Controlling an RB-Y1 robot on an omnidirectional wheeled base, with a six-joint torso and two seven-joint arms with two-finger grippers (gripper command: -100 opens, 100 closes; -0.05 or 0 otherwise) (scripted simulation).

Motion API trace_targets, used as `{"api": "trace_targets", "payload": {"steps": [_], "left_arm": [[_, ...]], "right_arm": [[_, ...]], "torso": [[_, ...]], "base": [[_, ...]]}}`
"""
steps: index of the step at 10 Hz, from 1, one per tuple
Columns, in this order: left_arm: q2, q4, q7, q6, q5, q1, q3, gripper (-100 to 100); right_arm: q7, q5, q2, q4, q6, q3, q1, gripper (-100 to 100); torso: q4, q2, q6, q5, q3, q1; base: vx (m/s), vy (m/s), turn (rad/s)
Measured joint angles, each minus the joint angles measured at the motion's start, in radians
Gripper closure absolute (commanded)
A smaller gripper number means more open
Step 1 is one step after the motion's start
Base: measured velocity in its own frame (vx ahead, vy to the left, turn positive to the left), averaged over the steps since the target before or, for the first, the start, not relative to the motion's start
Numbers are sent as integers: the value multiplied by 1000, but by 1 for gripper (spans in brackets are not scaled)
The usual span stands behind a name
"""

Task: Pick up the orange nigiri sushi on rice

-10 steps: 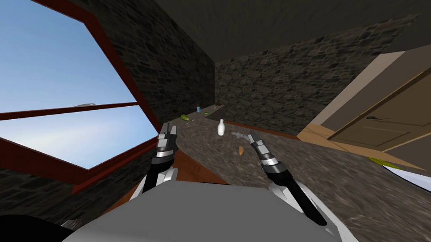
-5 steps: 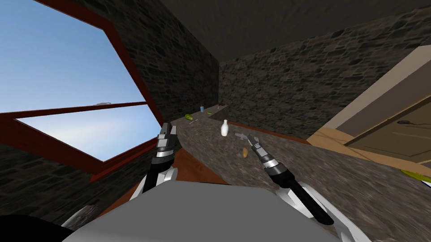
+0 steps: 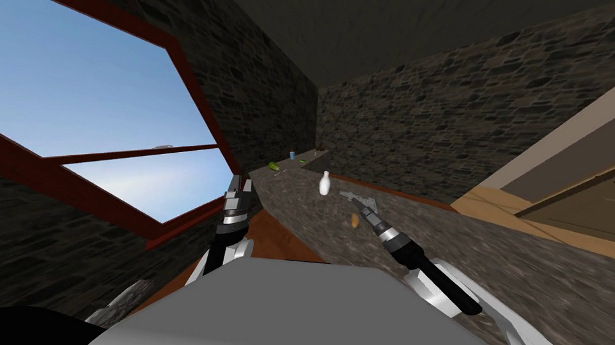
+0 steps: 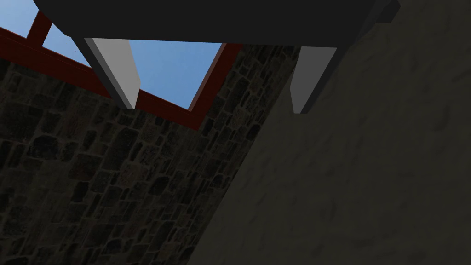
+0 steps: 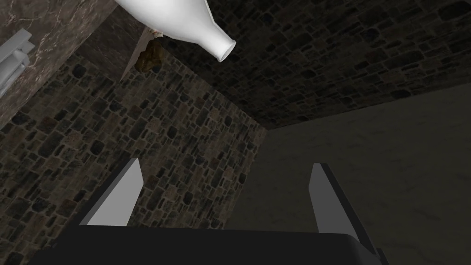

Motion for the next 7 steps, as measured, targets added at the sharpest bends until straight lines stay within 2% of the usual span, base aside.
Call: {"api": "trace_targets", "payload": {"steps": [1,6,7], "left_arm": [[0,0,0,0,0,0,0,0],[0,0,0,0,0,0,0,0],[0,0,0,0,0,0,0,0]], "right_arm": [[1,-6,-30,19,10,0,9,-100],[7,-34,-168,35,99,-6,46,-100],[5,-46,-201,49,107,-14,65,-100]], "torso": [[0,0,0,0,0,1],[0,0,0,0,0,0],[0,0,0,0,0,0]], "base": [[11,21,57],[9,23,86],[11,19,38]]}}
